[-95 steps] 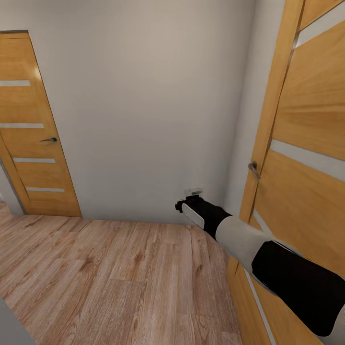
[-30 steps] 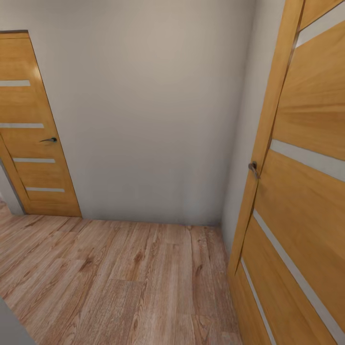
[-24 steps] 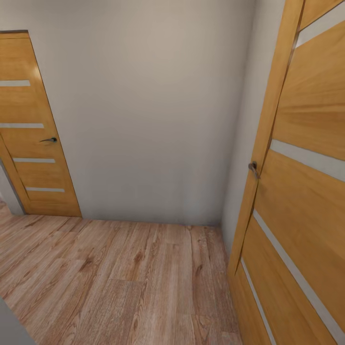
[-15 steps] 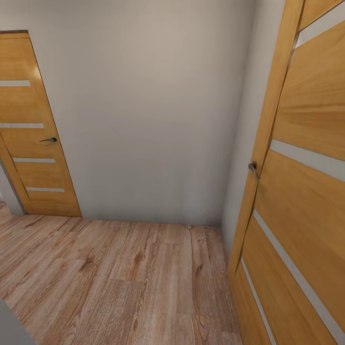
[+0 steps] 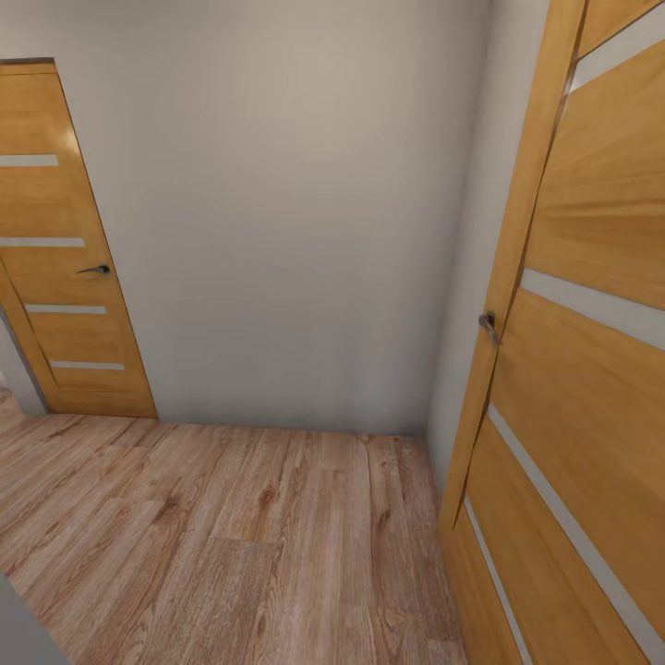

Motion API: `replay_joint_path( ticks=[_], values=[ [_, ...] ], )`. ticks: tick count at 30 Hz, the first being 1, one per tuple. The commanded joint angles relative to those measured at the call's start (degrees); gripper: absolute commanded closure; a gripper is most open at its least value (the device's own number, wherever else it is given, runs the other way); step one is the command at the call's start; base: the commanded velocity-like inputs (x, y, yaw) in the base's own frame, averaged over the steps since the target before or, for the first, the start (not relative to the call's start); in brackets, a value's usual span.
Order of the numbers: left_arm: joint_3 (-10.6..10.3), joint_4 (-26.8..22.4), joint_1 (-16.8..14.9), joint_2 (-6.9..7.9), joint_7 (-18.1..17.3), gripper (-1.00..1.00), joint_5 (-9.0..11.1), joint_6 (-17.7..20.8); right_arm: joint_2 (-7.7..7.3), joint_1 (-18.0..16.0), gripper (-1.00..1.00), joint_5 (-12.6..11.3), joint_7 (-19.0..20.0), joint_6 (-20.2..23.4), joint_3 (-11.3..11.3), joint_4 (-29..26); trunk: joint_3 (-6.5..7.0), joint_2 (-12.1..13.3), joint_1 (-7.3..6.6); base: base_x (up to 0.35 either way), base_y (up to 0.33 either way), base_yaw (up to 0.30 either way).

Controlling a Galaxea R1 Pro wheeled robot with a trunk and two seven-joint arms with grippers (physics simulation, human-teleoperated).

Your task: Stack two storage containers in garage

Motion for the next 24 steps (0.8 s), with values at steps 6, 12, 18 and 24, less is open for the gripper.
replay_joint_path(
  ticks=[6, 12, 18, 24],
  values=[
    [0.1, 0.0, 0.0, 0.00, -0.1, -1.00, 0.1, -0.1, 0.47, 0.0, -1.00, -0.6, 0.0, 0.3, 0.3, 0.1, -0.06, 0.0, 0.00, 0.000, 0.000, -0.051],
    [0.1, 0.0, 0.0, -0.05, -0.1, -1.00, 0.1, -0.1, 0.53, 0.0, -1.00, -0.6, 0.0, 0.4, 0.1, 0.1, -0.06, 0.0, 0.00, 0.000, 0.000, -0.147],
    [0.1, 0.1, 0.0, -0.03, -0.1, -1.00, 0.0, -0.1, 0.51, 0.0, -1.00, -0.6, 0.0, 0.4, 0.2, 0.0, -0.06, 0.0, 0.00, 0.038, 0.000, -0.021],
    [0.1, 0.1, 0.0, -0.02, -0.2, -1.00, 0.0, -0.1, 0.40, 0.0, -1.00, -0.6, 0.0, 0.4, 0.2, 0.0, -0.06, 0.0, 0.00, 0.264, 0.000, -0.002]
  ],
)
